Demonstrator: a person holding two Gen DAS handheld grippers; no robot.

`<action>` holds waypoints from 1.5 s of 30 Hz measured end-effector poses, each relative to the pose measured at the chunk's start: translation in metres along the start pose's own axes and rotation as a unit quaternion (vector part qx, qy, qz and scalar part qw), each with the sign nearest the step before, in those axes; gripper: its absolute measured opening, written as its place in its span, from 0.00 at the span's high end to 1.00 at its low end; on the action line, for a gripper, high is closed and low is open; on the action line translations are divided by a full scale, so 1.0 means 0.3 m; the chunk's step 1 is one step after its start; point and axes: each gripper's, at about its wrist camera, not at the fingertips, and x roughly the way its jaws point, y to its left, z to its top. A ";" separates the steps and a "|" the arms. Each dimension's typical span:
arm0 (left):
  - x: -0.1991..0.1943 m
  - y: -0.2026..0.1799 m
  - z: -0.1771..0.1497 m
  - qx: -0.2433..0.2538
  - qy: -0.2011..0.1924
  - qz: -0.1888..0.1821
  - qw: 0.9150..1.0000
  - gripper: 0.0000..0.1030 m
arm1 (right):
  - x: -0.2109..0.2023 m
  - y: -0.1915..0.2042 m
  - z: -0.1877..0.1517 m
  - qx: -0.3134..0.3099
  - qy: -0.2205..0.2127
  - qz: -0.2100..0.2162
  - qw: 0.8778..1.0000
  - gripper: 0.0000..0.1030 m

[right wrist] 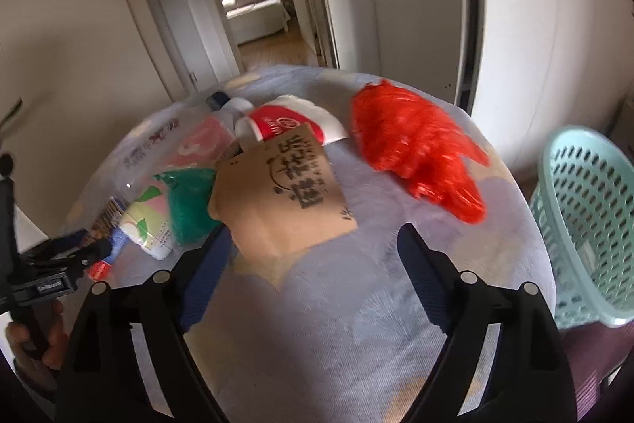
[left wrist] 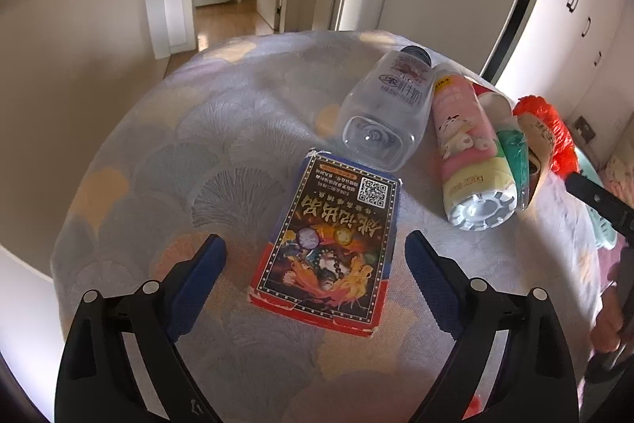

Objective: Collect trash
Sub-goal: 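Grasp the red snack card box with the left tool while the right tool grasps the brown cup sleeve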

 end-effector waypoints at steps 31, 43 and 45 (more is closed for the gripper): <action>-0.007 -0.084 -0.017 0.043 -0.008 0.051 0.998 0.41 | -0.003 0.056 -0.059 -0.071 0.036 0.156 0.985 0.64; -0.001 -0.070 -0.010 0.038 -0.012 0.047 0.998 0.41 | 0.080 0.062 0.023 -0.022 0.054 0.187 0.981 0.45; -0.003 -0.062 -0.009 0.031 -0.013 0.048 0.998 0.41 | 0.094 0.061 0.024 -0.020 0.061 0.197 0.978 0.46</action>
